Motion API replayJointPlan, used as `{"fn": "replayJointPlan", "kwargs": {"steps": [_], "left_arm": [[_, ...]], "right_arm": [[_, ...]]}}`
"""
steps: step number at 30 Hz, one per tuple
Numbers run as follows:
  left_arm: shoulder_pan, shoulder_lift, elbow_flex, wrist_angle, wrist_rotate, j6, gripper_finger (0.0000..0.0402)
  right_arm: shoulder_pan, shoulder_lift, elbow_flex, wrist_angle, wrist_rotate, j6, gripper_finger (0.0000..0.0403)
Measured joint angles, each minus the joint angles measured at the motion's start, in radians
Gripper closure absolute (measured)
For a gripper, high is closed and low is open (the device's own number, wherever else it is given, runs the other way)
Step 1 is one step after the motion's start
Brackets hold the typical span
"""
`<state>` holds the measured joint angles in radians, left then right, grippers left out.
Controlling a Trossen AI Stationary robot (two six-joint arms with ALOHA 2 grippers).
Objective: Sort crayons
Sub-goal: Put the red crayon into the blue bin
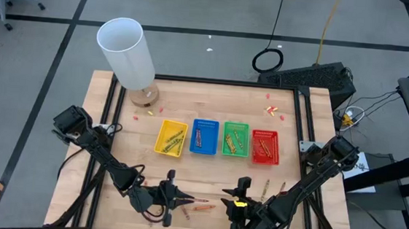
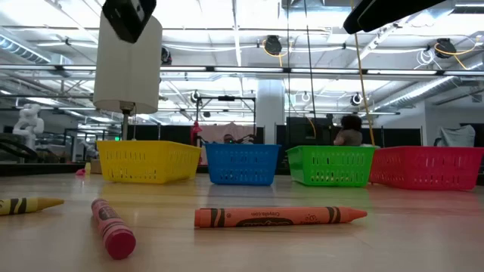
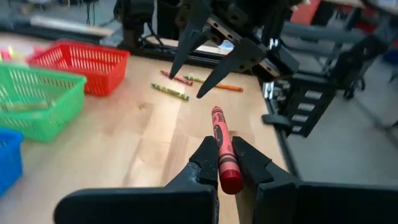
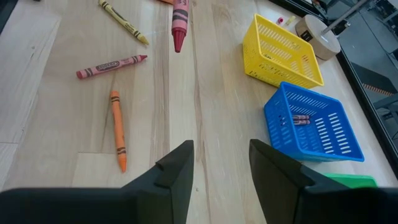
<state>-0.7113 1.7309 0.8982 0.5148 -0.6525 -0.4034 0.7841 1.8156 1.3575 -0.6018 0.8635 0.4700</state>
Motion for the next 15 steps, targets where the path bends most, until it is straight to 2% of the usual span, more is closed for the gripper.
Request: {"fn": "replayJointPlan", "kwargs": {"steps": [7,15], "left_arm": [[0.0,0.0,0.0,0.0,0.0,-0.22,0.0388],[0.0,0.0,0.0,0.0,0.0,-0.214,0.0388]], "right_arm": [[0.0,0.0,0.0,0.0,0.0,0.007,0.0264],[0.0,0.0,0.0,0.0,0.0,0.008,0.0264]]}}
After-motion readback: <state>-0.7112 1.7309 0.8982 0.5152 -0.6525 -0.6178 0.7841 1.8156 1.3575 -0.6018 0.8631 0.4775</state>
